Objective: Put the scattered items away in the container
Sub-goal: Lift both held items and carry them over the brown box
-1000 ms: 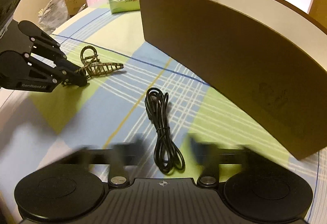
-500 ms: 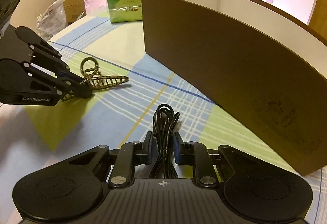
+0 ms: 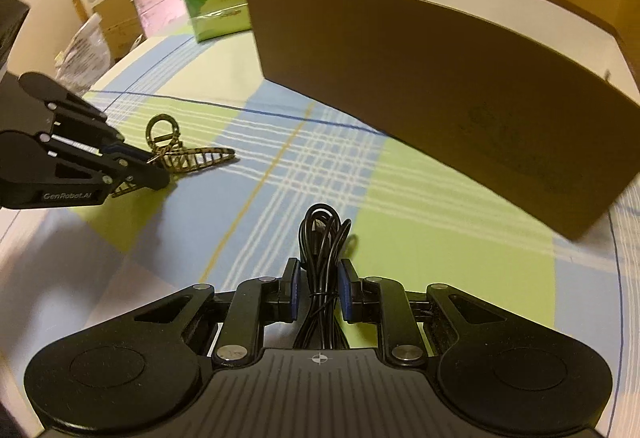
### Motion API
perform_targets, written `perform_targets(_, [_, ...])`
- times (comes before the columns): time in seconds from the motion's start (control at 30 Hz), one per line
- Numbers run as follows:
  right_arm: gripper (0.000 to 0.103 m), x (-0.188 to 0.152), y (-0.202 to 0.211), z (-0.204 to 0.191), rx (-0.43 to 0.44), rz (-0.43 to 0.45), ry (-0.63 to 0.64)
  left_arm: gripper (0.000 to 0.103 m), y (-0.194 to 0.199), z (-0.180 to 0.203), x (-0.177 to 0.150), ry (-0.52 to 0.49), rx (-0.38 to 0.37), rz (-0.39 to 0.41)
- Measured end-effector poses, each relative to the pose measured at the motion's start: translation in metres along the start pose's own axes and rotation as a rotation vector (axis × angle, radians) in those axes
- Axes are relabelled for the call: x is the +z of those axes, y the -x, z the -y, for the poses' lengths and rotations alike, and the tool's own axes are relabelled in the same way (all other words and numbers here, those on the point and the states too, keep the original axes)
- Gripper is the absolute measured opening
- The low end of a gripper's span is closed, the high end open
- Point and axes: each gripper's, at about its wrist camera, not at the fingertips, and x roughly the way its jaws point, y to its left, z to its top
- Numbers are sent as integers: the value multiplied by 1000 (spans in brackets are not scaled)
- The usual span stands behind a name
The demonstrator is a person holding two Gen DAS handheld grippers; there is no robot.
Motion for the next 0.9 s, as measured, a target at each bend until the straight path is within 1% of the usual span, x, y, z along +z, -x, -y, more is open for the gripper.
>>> perform_targets(0.2, [22,-8,16,10,-2,-2,-49,3,11,10,1,8,-17,17])
perform_targets(0.37, [22,-14,28,17,-2,9,-82,3,16,18,-4,13,-17,6])
perform_targets(0.6, [22,-19,38,22,3,17,-111,3,27,15,-14,86,-38,-2])
perform_targets(0.77, [22,-19,40,24,6,24,-115,3,40,11,-16,133,-53,29])
perform_targets(0.9, [22,-15,42,24,9,35,-112,3,47,12,-11,132,-49,52])
